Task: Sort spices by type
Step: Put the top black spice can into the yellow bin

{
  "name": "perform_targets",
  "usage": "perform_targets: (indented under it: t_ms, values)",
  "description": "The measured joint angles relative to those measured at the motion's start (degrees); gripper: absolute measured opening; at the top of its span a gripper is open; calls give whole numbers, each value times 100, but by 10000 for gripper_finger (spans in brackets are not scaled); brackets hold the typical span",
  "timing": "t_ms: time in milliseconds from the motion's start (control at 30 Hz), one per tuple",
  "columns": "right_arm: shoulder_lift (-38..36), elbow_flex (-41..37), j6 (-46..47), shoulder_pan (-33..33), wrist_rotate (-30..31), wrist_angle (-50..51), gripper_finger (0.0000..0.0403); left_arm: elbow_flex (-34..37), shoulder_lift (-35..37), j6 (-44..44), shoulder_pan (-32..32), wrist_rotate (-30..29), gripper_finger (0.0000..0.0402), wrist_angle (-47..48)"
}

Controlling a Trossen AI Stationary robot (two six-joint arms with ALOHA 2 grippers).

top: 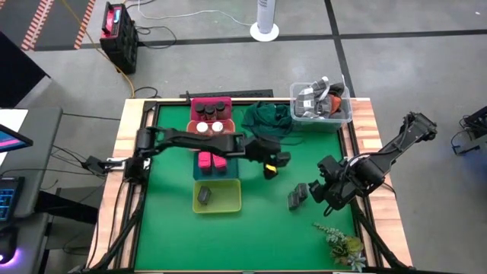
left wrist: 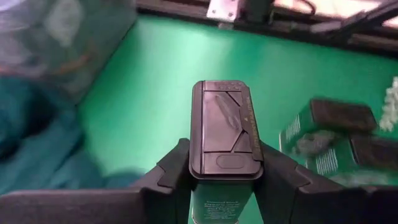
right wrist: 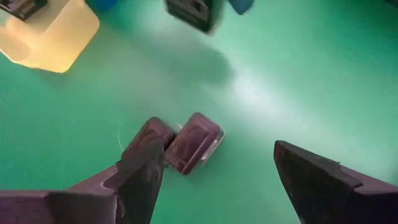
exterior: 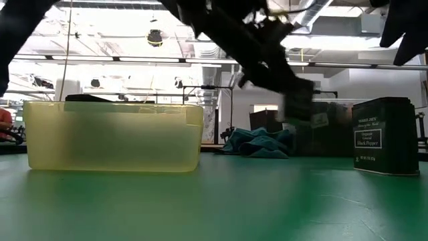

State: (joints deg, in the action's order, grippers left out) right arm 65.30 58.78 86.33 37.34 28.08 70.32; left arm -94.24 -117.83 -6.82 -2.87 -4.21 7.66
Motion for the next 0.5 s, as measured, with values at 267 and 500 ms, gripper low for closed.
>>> perform_targets:
  t_ms: [267, 500]
  values:
    - [0, 0, 15, 0, 573, -49, 327, 116, 1197, -800, 445, -410, 125, 2068]
    - [0, 0, -95, -7, 824, -86, 327, 887, 1972, -3089, 1655, -2252, 127, 2859]
